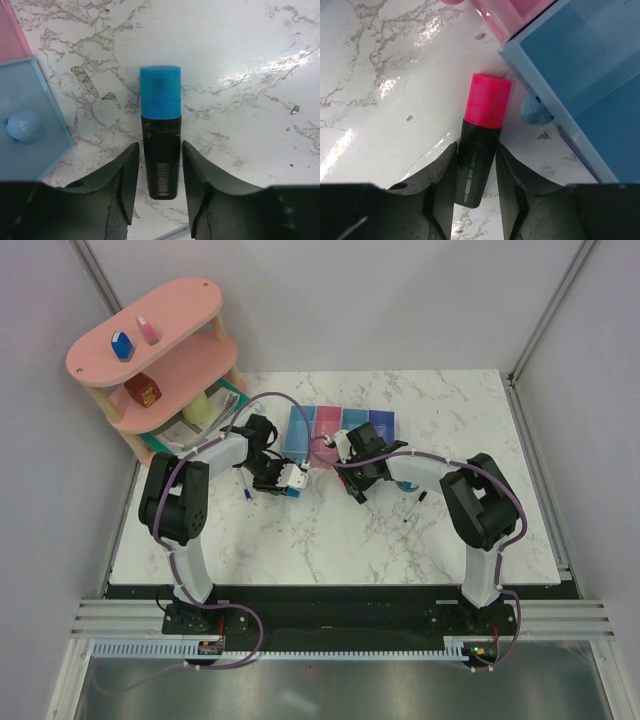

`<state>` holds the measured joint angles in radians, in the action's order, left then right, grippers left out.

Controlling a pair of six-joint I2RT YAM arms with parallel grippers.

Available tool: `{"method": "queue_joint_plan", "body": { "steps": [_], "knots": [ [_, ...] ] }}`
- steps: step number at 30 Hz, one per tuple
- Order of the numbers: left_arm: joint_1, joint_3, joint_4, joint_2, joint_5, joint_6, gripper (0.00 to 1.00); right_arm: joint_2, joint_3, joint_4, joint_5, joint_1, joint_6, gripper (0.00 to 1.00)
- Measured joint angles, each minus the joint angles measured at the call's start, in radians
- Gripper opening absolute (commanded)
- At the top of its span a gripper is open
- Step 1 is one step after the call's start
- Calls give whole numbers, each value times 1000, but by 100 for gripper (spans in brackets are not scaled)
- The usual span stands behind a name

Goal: Sort the stationery into containers
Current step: Pick up the pen from the center of the board.

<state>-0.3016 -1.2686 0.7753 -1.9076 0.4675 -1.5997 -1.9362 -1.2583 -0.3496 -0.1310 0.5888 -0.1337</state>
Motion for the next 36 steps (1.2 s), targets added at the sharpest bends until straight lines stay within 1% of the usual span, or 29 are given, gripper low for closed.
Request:
{"method": "queue_joint_plan", "body": {
  "steps": [1,3,4,5,6,7,8,9,10,11,12,17,26,36],
  "knots": [
    [-1,3,0,2,-2,0,38,2,3,2,7,3,3,26],
    [-5,13,0,9,-7,1,31,7,11,12,23,9,8,21],
    [-8,17,-1,12,-10,2,30,9,15,16,32,12,10,17],
    [-10,20,-3,14,-14,4,28,12,21,22,39,14,12,16],
    [-13,25,-5,17,-16,5,25,14,25,27,45,16,14,12],
    [-14,28,-8,20,-19,8,22,17,29,31,51,18,16,6],
    [-18,32,-11,22,-21,11,19,19,33,35,55,21,16,3],
    [-22,39,-16,26,-22,15,14,21,37,39,61,23,18,0],
    [-27,47,-21,32,-23,21,10,23,40,42,68,25,18,0],
    [-33,54,-24,37,-23,27,3,24,41,42,69,27,18,0],
    [-40,62,-27,43,-23,33,2,24,43,44,73,29,18,0],
    [-68,99,-34,72,-23,66,2,39,58,38,96,43,16,0],
    [-111,135,-10,104,-20,152,2,64,60,-51,110,58,6,0],
    [-129,107,110,105,21,315,2,109,57,-138,82,60,-9,0]
  ]
}}
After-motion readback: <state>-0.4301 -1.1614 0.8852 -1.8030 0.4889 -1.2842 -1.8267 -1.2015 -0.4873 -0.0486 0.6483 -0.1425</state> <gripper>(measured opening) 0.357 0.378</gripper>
